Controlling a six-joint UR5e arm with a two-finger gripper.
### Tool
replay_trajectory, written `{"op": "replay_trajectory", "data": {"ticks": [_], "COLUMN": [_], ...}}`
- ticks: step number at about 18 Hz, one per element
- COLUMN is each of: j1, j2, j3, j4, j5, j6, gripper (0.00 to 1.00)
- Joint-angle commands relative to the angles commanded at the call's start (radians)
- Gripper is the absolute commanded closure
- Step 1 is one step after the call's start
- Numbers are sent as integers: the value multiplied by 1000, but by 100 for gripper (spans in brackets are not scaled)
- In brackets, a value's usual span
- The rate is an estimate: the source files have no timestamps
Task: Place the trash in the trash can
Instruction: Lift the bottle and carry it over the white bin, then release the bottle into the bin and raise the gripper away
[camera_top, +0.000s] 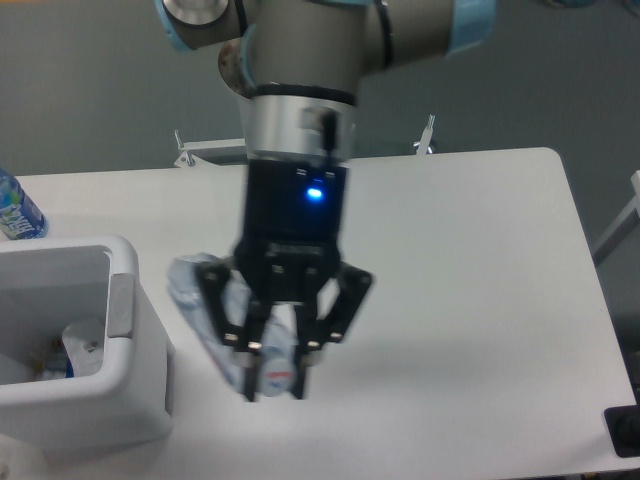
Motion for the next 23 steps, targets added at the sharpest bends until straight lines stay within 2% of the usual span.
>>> {"op": "replay_trajectory", "data": {"ticks": [3, 9, 13, 14, 15, 17, 21, 23], "j1": [-72, -138, -161, -163, -163, -161, -152, -108], "j2": [-2, -34, -54, -58, -58, -58, -51, -46], "j3": [-3, -3, -2, -2, -2, -2, -6, -5], "j4": [0, 2, 9, 11, 11, 11, 9, 9], "j5": [-2, -2, -2, -2, 0, 2, 5, 6], "j6": [-37, -15, 8, 24, 38, 52, 57, 63], "gripper": [73, 72, 49, 40, 23, 0, 0, 0]}}
